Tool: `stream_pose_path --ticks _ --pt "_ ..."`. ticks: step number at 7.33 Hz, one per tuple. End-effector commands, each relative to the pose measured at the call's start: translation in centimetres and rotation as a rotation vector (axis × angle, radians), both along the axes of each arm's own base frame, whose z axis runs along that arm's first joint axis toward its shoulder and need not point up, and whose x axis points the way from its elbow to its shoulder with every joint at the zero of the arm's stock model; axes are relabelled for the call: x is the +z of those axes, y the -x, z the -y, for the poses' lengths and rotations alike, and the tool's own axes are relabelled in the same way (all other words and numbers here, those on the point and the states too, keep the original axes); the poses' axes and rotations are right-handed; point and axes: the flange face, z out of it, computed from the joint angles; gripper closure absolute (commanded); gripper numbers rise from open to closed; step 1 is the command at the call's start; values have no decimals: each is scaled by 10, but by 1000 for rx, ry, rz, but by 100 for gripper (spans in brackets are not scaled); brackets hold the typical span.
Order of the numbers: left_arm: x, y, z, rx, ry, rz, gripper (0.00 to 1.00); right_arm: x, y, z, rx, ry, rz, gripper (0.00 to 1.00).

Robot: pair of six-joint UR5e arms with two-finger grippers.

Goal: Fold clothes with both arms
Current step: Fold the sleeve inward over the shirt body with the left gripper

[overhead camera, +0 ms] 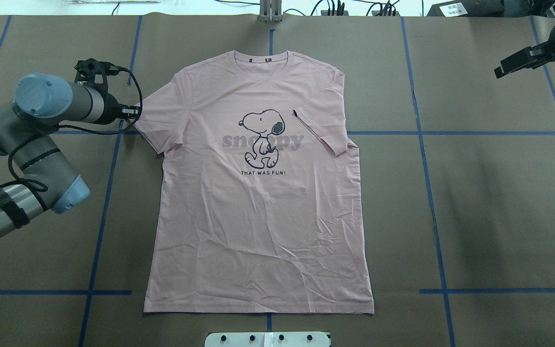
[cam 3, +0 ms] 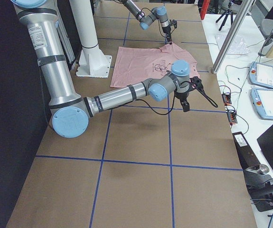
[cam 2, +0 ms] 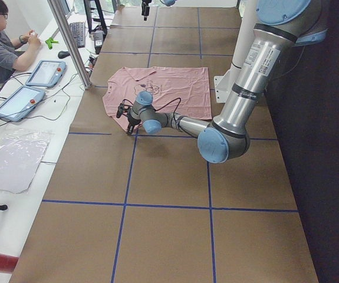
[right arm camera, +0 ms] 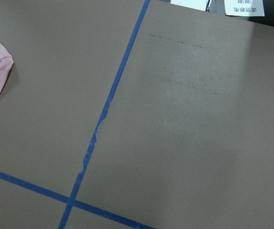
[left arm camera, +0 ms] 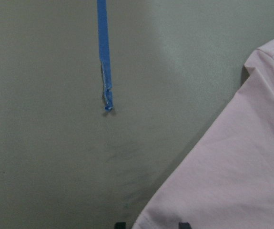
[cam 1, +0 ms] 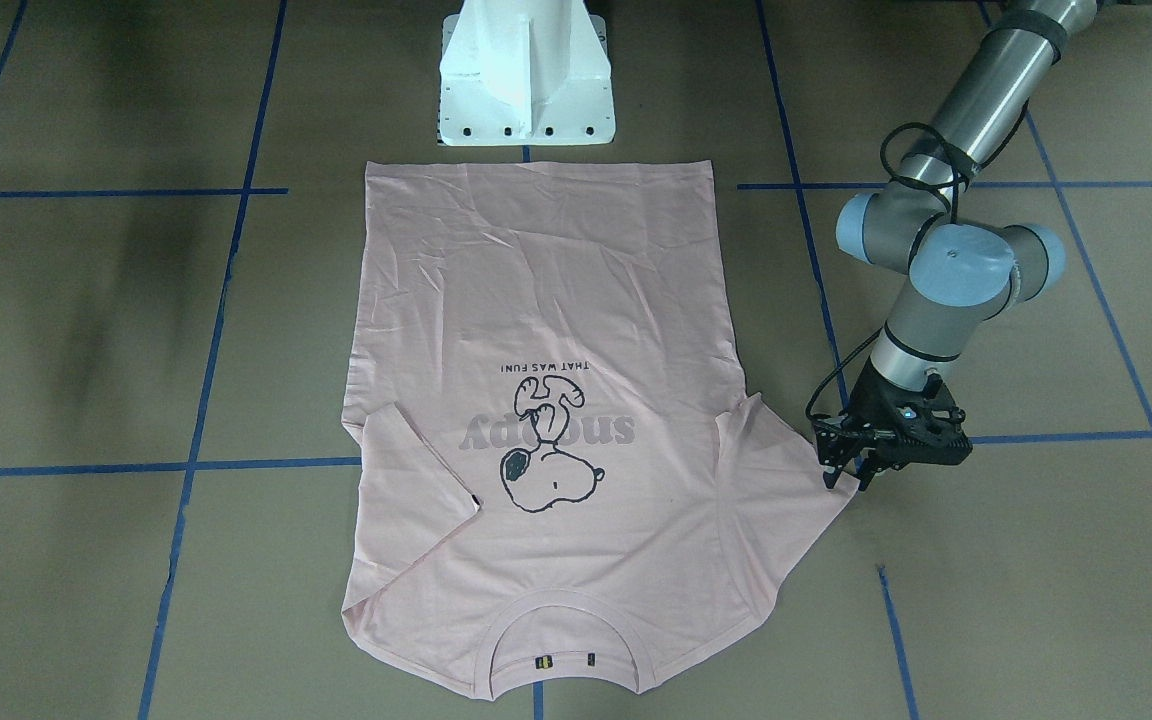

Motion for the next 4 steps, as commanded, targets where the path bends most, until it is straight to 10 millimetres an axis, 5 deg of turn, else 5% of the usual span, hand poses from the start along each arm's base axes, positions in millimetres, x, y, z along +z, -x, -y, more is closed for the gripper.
stream_pose_path --ticks 1,4 --pt "-5 -1 0 7 -13 0 100 -1 0 0 0 -1 0 0" --pt "-66 -1 0 8 -27 -18 100 -1 0 1 1 -1 1 0"
